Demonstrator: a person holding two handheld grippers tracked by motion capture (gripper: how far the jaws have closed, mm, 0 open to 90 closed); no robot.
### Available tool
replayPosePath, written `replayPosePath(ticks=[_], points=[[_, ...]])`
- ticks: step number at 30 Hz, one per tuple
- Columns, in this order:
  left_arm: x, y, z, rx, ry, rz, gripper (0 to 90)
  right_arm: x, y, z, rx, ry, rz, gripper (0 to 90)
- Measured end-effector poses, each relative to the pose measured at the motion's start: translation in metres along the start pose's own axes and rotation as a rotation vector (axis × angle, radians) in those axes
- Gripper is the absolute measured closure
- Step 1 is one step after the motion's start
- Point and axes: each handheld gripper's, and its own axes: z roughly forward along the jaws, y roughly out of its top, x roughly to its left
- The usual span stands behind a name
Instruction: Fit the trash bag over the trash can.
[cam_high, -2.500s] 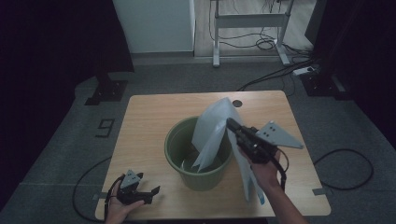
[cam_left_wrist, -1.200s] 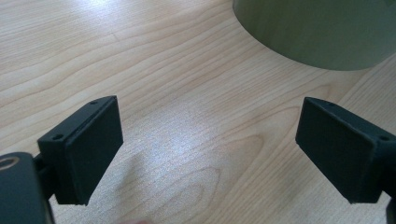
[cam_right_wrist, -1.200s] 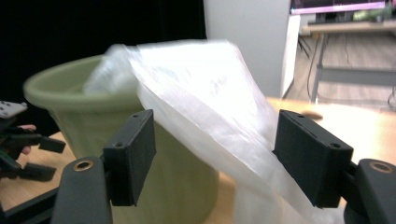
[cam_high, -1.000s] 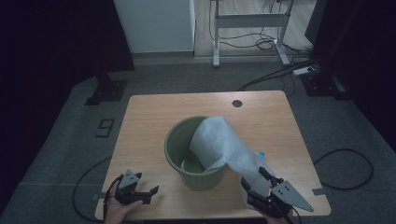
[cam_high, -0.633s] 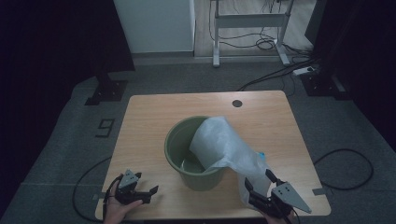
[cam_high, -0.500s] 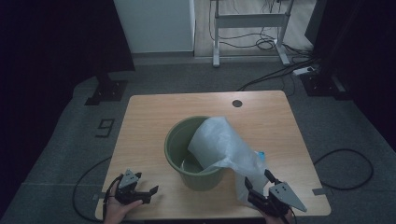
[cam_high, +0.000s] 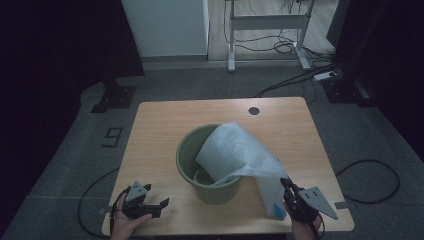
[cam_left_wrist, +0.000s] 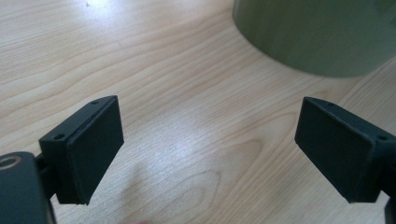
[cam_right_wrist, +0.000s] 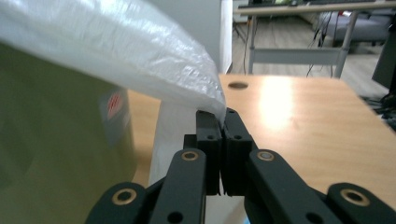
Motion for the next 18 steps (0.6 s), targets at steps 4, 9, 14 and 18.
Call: replayPosePath(ticks=[4,9,14,18], points=[[-0.001,0.006,-0.007,-0.046,-0.025,-0.051,9.7,-0.007,0.016,0.001,-0.048,0.000,0.022,88.4],[-0.005,0.012,-0.015,-0.088,-0.025,-0.067,11.4,-0.007,0.047,0.005,-0.131,0.018,0.044,88.7],[-0.007,0.018,-0.022,-0.120,-0.011,-0.072,13.6,0.003,0.079,0.010,-0.195,0.059,0.039,88.7],[-0.010,0.024,-0.028,-0.142,-0.002,-0.072,13.7,0.016,0.100,0.012,-0.240,0.108,0.023,88.6]])
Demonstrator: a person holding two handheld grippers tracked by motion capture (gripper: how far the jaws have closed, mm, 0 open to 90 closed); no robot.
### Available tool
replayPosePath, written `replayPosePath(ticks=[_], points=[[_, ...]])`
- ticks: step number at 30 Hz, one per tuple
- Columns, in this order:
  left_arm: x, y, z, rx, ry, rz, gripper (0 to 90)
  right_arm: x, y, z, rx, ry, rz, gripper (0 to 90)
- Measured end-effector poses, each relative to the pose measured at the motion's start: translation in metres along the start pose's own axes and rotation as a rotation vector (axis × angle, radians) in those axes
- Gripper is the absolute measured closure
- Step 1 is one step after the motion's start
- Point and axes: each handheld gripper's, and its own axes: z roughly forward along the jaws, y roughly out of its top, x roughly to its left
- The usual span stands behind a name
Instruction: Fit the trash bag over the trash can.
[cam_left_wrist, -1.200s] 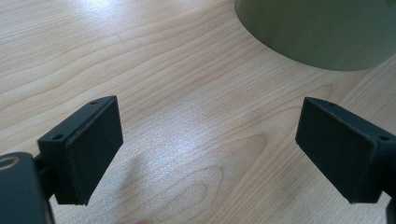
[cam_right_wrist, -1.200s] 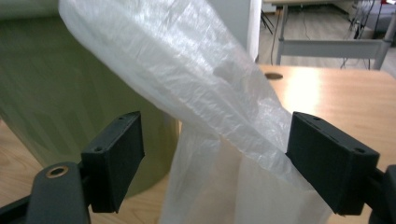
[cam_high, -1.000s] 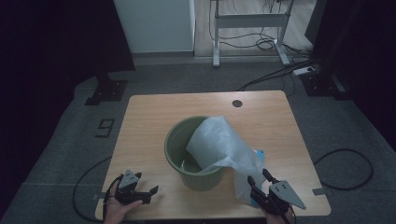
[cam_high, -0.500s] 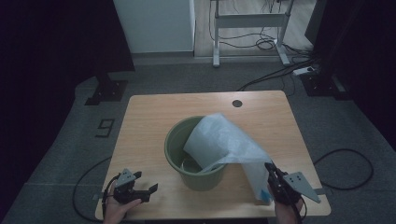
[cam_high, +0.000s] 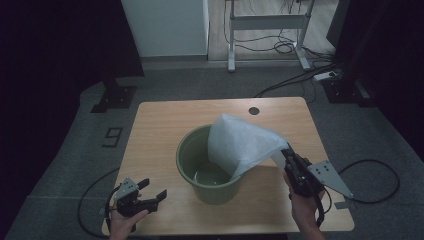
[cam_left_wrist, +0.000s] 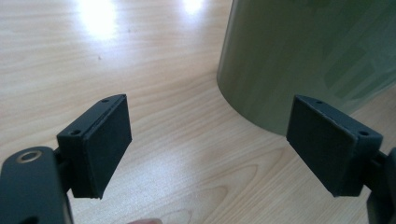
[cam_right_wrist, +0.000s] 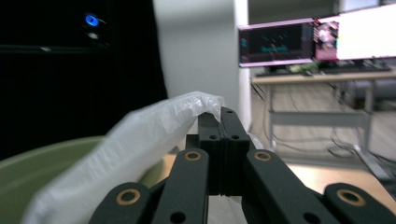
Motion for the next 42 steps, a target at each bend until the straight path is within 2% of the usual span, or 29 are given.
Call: replayPosePath(ticks=[1,2,5,8,9,10,12,15,23,29,31,37,38,39,42], points=[[0.000,0.000,0.000,0.000,0.000,0.000,13.7,0.000,0.000,0.000,0.000,0.000,0.000,88.6],[-0.002,0.002,-0.002,-0.009,-0.002,0.001,13.7,0.011,0.006,0.003,-0.012,0.037,-0.017,88.6],[-0.004,0.005,-0.004,-0.020,-0.006,0.007,13.7,0.024,0.007,0.007,-0.011,0.088,-0.032,88.6],[-0.003,0.005,-0.005,-0.024,-0.007,0.009,13.8,0.039,0.001,0.012,0.019,0.144,-0.037,88.6],[-0.003,0.005,-0.005,-0.024,-0.007,0.009,13.8,0.039,0.001,0.012,0.019,0.144,-0.037,88.6],[-0.002,0.005,-0.005,-0.026,-0.007,0.007,13.8,0.047,-0.004,0.015,0.036,0.174,-0.047,88.6],[-0.001,0.005,-0.005,-0.026,-0.006,0.007,13.9,0.053,-0.008,0.018,0.054,0.204,-0.054,88.6],[0.002,0.005,-0.007,-0.033,-0.005,0.002,14.0,0.062,-0.010,0.023,0.070,0.236,-0.056,88.5],[-0.001,0.012,-0.014,-0.067,0.012,-0.007,14.1,0.070,-0.014,0.029,0.089,0.267,-0.050,88.3],[-0.014,0.022,-0.020,-0.107,0.024,-0.004,14.6,0.070,-0.012,0.033,0.094,0.278,-0.040,88.3],[-0.022,0.029,-0.024,-0.129,0.031,0.010,14.8,0.071,-0.010,0.035,0.101,0.289,-0.051,88.1],[-0.037,0.041,-0.030,-0.163,0.037,0.026,14.7,0.073,-0.008,0.037,0.112,0.301,-0.059,87.9],[-0.042,0.045,-0.032,-0.173,0.051,0.037,14.7,0.072,-0.007,0.037,0.113,0.300,-0.057,87.9],[-0.042,0.045,-0.032,-0.173,0.051,0.037,14.7,0.072,-0.007,0.037,0.113,0.300,-0.057,87.9],[-0.050,0.053,-0.035,-0.216,0.083,0.046,14.6,0.070,-0.005,0.036,0.114,0.296,-0.057,87.9]])
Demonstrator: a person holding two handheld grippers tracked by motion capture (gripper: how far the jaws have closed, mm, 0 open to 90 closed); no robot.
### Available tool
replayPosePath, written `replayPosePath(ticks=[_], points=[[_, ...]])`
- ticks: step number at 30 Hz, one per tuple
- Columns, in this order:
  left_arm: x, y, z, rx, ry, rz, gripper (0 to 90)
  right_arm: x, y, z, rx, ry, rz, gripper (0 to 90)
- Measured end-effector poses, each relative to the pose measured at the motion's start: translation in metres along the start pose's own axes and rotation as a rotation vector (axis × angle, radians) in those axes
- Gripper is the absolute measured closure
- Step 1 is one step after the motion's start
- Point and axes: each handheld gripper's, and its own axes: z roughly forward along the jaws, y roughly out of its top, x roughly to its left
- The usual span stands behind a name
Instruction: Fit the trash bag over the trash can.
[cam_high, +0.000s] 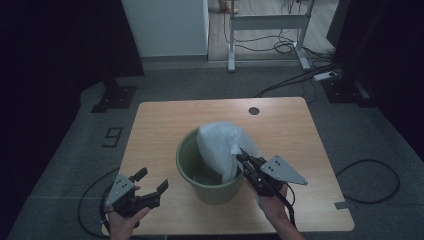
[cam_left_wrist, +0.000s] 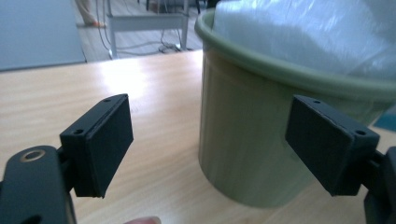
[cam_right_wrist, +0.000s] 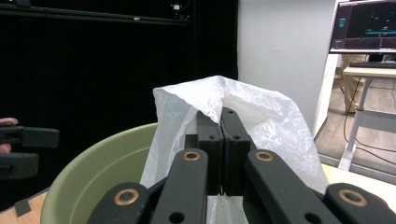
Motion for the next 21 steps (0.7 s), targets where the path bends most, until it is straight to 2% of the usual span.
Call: replayPosePath(ticks=[1,4,8,14,21], points=[[0.000,0.000,0.000,0.000,0.000,0.000,14.7,-0.001,0.001,0.000,-0.001,-0.003,0.002,87.9],[-0.005,0.009,0.001,-0.050,0.007,-0.015,14.7,-0.002,0.004,0.000,0.000,-0.002,0.001,87.9],[-0.011,0.016,0.003,-0.077,0.005,-0.001,14.8,-0.001,0.010,0.001,-0.002,-0.003,-0.008,87.9],[-0.022,0.026,0.008,-0.085,0.007,0.033,14.7,0.001,0.010,0.004,-0.001,-0.002,-0.009,87.9],[-0.032,0.033,0.015,-0.074,0.009,0.042,14.8,0.002,0.010,0.007,0.004,0.003,-0.010,87.9]])
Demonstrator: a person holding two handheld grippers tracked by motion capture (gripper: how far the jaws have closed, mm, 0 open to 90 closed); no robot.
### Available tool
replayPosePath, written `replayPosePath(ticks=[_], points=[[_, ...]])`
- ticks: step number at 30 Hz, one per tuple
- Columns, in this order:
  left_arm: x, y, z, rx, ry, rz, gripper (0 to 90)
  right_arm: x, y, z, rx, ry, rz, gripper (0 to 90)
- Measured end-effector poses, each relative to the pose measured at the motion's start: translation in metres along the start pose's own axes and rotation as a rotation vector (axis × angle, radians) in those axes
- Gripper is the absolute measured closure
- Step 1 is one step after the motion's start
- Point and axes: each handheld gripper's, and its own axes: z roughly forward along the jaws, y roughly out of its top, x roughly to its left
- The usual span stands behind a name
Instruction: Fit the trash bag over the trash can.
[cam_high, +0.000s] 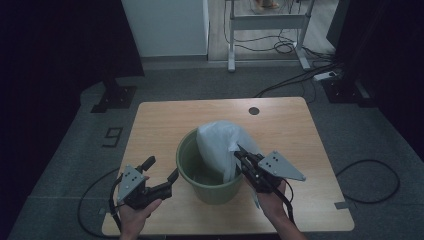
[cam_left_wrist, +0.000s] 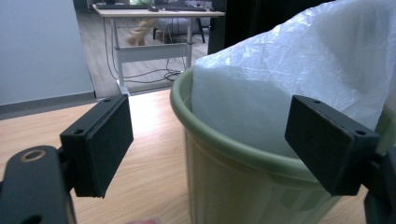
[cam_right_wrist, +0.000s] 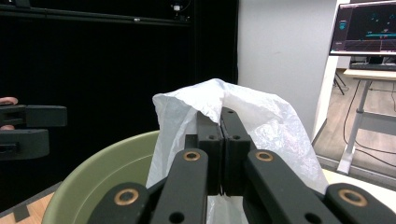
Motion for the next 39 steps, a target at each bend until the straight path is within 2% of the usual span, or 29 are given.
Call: replayPosePath(ticks=[14,22,30,39], points=[[-0.022,0.008,0.017,0.025,-0.054,0.038,14.9,0.006,0.005,0.008,0.029,0.016,0.000,87.4],[-0.029,0.014,0.019,0.018,-0.074,0.044,14.9,0.016,0.021,0.015,0.046,0.047,-0.039,87.6],[-0.030,0.014,0.020,0.020,-0.067,0.033,14.9,0.026,0.020,0.026,0.073,0.066,-0.048,87.5],[-0.043,0.024,0.025,0.012,-0.107,0.051,14.9,0.035,0.031,0.035,0.087,0.074,-0.078,87.6]])
